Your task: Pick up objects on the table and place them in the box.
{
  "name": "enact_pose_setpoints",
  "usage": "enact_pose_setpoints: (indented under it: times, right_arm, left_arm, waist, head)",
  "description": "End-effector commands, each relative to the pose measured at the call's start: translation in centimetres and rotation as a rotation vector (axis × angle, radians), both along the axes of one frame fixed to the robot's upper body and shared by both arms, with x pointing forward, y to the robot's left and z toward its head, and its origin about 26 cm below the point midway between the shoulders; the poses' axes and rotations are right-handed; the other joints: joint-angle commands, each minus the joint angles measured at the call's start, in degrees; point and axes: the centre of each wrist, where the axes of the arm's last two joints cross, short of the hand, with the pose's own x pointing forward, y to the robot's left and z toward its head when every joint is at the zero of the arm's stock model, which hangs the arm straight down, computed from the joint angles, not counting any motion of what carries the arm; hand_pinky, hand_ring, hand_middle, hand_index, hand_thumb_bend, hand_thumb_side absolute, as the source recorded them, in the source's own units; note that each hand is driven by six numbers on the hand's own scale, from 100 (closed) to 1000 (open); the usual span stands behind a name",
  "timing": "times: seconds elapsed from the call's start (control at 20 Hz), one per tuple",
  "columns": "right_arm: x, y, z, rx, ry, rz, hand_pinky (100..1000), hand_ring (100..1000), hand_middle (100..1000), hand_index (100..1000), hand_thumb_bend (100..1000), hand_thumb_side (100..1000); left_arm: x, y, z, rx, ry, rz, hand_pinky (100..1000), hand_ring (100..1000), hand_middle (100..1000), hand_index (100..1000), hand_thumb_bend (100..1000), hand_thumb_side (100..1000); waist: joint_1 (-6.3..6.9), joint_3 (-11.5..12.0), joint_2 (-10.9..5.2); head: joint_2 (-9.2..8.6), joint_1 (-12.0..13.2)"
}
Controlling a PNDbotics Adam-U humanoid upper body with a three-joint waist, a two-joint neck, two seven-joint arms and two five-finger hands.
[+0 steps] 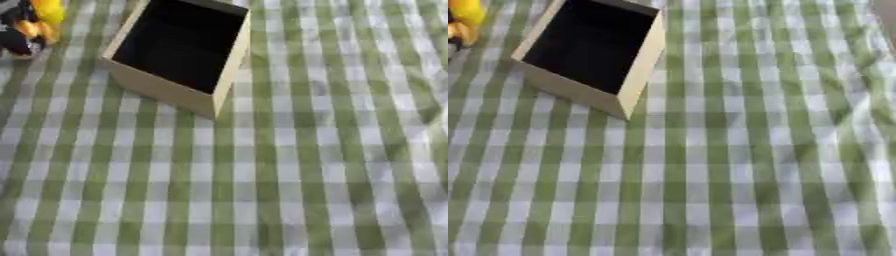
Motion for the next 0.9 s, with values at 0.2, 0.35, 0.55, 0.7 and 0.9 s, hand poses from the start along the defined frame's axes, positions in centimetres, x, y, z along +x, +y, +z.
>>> enact_pose_setpoints:
  times: [0.2,0.35,0.55,0.7,0.9]
  right_arm:
    - [-0.5,-0.2,1.1,-0.027,-0.034,-0.005,872,816,767,780,130,911]
    - [-0.5,-0.1,1.1,-0.033,-0.033,-0.001,872,816,768,781,129,910]
    - [-0.4,0.3,1.1,-0.037,-0.031,0.017,872,817,769,782,128,910]
    - [-0.4,0.4,1.1,-0.039,-0.031,0.027,872,817,769,782,127,911]
    - [-0.4,0.3,1.0,-0.035,-0.031,0.022,873,817,769,782,127,910]
  left_arm:
    - [-3.3,-4.7,7.0,0.053,-0.197,-0.236,370,376,251,410,100,100]
    - [-4.9,-9.7,9.2,0.075,-0.263,-0.427,371,390,259,414,100,100]
    - [-5.9,-16.3,10.3,0.045,-0.280,-0.651,367,389,255,409,100,100]
    - [-4.6,-18.8,9.3,0.050,-0.214,-0.659,376,395,264,418,100,100]
    - [-2.0,-19.2,6.9,0.090,-0.117,-0.576,391,404,274,429,100,100]
  waist:
    - [-0.04,0.6,-2.22]
    - [-0.05,1.0,-2.77]
    - [-0.13,1.0,-3.59]
    - [-0.12,0.6,-4.00]
    - [0.00,0.2,-4.19]
  head:
    - [0.07,-0.2]
    - [0.51,-0.2]
    - [1.05,0.3]
    - [1.42,0.7]
    - [1.54,1.0]
